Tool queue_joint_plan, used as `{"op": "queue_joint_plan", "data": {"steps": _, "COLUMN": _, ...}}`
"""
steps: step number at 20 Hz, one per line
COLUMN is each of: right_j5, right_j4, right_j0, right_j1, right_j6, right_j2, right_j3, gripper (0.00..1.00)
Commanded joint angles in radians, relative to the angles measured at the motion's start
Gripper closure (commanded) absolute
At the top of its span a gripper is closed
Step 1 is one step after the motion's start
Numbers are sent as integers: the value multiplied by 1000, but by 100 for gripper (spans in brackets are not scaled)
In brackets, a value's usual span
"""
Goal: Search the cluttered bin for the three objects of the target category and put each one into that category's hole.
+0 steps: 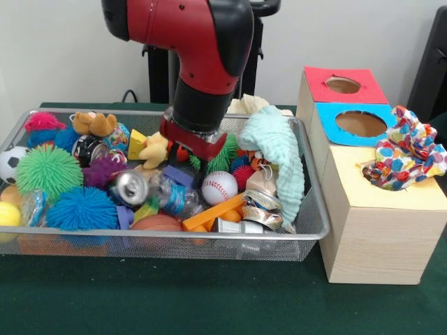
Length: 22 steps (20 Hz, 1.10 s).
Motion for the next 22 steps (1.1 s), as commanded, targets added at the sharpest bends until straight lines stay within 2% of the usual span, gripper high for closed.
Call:
{"op": "queue_joint_plan", "data": {"steps": 1, "right_j5": -170, "right_j4": -101, "right_j0": -30, "right_j1": 348, "right_j6": 53, "right_j2": -59, "right_j3": -200, "gripper": 0}}
{"op": "queue_joint_plan", "data": {"steps": 5, "right_j5": -246, "right_j4": -131, "right_j0": -9, "right_j1": 386, "right_j6": 56, "right_j2": -110, "right_j3": -238, "gripper": 0}}
{"op": "queue_joint_plan", "data": {"steps": 9, "right_j5": -254, "right_j4": -203, "right_j0": -29, "right_j1": 385, "right_j6": -15, "right_j2": -119, "right_j3": -267, "gripper": 0}}
{"op": "queue_joint_plan", "data": {"steps": 12, "right_j5": -244, "right_j4": -224, "right_j0": -18, "right_j1": 380, "right_j6": -15, "right_j2": -136, "right_j3": -269, "gripper": 0}}
{"op": "queue_joint_plan", "data": {"steps": 14, "right_j5": -228, "right_j4": -244, "right_j0": 10, "right_j1": 352, "right_j6": 3, "right_j2": -184, "right_j3": -245, "gripper": 0}}
{"op": "queue_joint_plan", "data": {"steps": 16, "right_j5": -219, "right_j4": -250, "right_j0": 9, "right_j1": 342, "right_j6": 1, "right_j2": -188, "right_j3": -242, "gripper": 0}}
{"op": "queue_joint_plan", "data": {"steps": 22, "right_j5": -264, "right_j4": -254, "right_j0": -14, "right_j1": 386, "right_j6": 14, "right_j2": -174, "right_j3": -282, "gripper": 0}}
